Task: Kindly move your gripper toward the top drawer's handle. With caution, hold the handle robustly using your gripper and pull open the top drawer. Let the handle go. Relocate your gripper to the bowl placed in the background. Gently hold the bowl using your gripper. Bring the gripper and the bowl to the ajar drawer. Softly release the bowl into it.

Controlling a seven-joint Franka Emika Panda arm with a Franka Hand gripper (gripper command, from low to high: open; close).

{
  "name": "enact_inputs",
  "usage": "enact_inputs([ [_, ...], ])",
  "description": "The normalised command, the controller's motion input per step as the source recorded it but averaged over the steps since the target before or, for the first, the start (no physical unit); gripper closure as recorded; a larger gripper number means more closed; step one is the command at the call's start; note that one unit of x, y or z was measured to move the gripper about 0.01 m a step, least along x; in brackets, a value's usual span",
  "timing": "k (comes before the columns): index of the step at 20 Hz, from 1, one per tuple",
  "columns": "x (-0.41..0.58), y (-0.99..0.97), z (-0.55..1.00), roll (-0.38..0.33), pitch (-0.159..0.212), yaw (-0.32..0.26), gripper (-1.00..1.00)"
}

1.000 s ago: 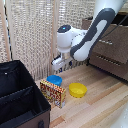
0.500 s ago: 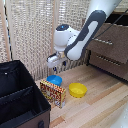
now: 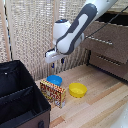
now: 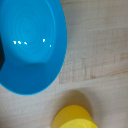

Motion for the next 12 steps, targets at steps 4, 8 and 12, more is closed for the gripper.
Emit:
enact_inputs([
  [4, 0.349, 0.0, 0.09, -0.072, -0.004, -0.306, -1.0],
  [8, 0.154, 0.0, 0.0, -0.082, -0.05, -0.37, -1.0],
  [12, 0.125, 0.18, -0.13, -0.045, -0.021, -0.313, -1.0],
])
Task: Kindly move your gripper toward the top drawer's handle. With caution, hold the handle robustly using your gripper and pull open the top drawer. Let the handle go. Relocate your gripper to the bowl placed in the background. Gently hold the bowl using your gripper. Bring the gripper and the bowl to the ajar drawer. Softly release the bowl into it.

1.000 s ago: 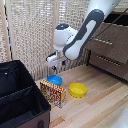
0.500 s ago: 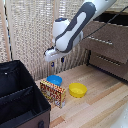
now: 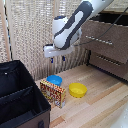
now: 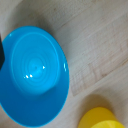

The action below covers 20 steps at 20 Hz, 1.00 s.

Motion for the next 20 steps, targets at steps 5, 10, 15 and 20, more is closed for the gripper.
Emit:
enact_inputs([
  [5, 0.017, 0.18, -0.14, -0.011, 0.136, -0.185, -1.0],
  [10, -0.033, 0.01, -0.2, -0.032, 0.218, -0.122, -1.0],
  [15, 0.117, -0.05, -0.42, -0.035, 0.178, -0.114, -1.0],
  [20, 0.147, -0.08, -0.42, -0.021, 0.094, 0.001, -1.0],
])
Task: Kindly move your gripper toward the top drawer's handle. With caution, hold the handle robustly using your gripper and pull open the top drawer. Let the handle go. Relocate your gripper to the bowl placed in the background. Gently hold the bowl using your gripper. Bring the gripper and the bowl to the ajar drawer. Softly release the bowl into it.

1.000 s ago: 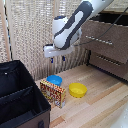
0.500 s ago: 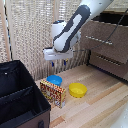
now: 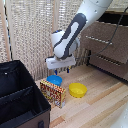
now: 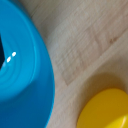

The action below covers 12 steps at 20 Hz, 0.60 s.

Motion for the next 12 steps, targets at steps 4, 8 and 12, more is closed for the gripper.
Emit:
enact_inputs([
  [4, 0.031, 0.0, -0.26, 0.005, 0.083, 0.1, 1.0],
  [8, 0.006, 0.0, -0.09, 0.0, 0.019, 0.067, 1.0],
  [12, 0.044, 0.0, -0.01, 0.005, 0.01, 0.056, 1.0],
])
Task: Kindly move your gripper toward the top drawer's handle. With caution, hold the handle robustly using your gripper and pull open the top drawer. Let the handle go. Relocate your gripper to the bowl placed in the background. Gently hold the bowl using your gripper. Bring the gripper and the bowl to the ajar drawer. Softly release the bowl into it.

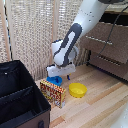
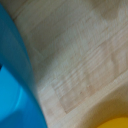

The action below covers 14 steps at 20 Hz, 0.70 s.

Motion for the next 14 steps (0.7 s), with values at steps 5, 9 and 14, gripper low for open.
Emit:
enact_inputs([
  [5, -0.015, 0.03, 0.01, 0.0, -0.014, 0.0, 1.0],
  [9, -0.012, 0.01, 0.0, 0.012, -0.073, 0.0, 1.0],
  [14, 0.182, 0.0, 0.06, 0.112, -0.02, -0.056, 1.0],
])
